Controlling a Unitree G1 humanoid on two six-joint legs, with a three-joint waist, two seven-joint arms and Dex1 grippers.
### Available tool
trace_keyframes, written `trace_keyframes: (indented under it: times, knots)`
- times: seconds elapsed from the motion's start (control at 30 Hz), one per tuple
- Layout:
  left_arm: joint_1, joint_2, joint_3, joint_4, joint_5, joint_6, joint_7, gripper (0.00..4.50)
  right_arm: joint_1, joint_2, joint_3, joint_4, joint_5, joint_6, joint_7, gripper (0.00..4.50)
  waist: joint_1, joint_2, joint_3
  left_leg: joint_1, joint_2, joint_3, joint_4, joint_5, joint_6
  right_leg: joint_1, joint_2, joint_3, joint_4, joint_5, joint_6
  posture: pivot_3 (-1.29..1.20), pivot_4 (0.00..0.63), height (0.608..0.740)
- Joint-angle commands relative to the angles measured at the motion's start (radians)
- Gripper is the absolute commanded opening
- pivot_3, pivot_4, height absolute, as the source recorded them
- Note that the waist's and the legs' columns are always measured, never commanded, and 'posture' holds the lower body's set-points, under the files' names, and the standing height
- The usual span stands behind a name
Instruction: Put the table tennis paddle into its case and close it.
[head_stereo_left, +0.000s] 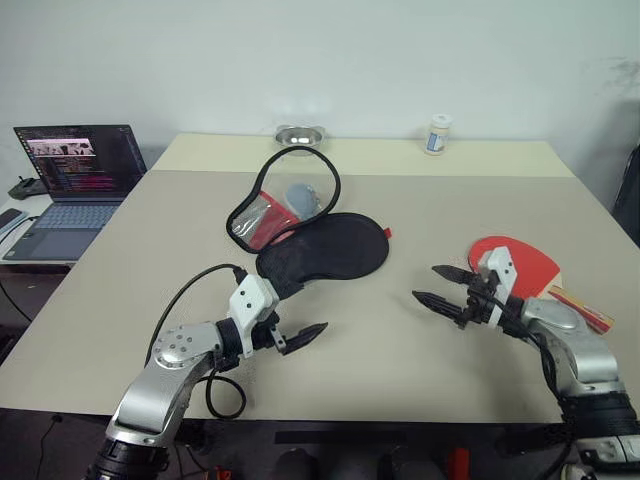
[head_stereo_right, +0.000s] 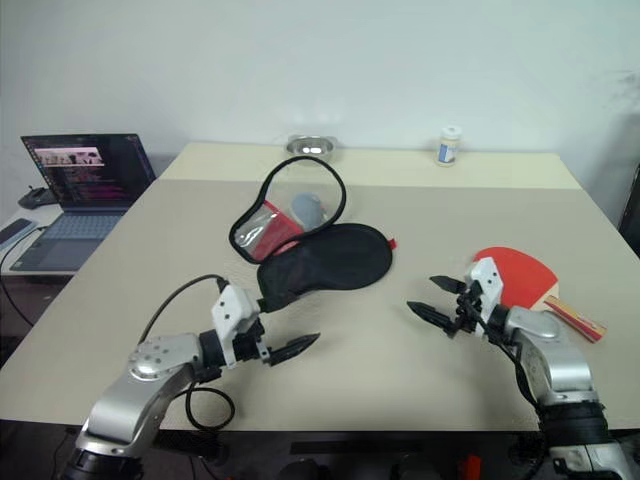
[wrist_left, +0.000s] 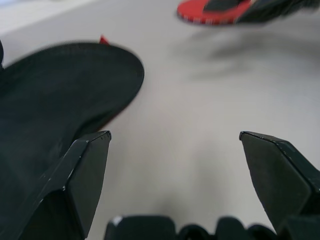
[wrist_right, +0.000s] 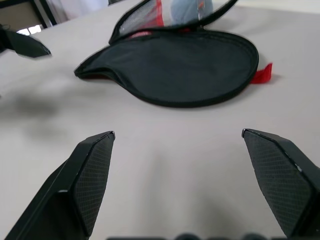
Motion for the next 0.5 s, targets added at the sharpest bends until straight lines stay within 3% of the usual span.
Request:
trace_keyframes:
  times: [0.03,0.27,0.5]
  knots:
    - [-0.043,-0.015,0.008,0.050,0.004,-0.046,-0.002,4.50,0.008,-0.031,-0.035,-0.064,0.014,0.017,-0.008,4.49,0.001,0.000,0.000,0.000,0.000,0.000,0.001,0.000,0.000,0.000,0.000,0.000,0.000,0.000,0.000,0.00,0.150,0.740]
    - [-0.113,-0.018,-0.004,0.215,0.054,-0.174,-0.039,4.50,0.024,-0.069,-0.067,-0.158,0.043,0.088,-0.048,4.49,0.002,0.000,0.000,0.000,0.001,0.002,0.002,0.000,0.000,0.000,0.000,0.001,0.000,0.000,0.003,0.00,0.150,0.740]
    - [-0.260,0.016,-0.005,0.442,0.095,-0.276,-0.116,4.50,-0.023,-0.103,-0.089,-0.400,0.224,0.307,-0.090,4.49,0.003,-0.001,0.000,0.000,0.002,0.002,0.002,0.000,0.000,0.000,0.002,0.001,0.000,0.001,0.002,0.00,0.150,0.740]
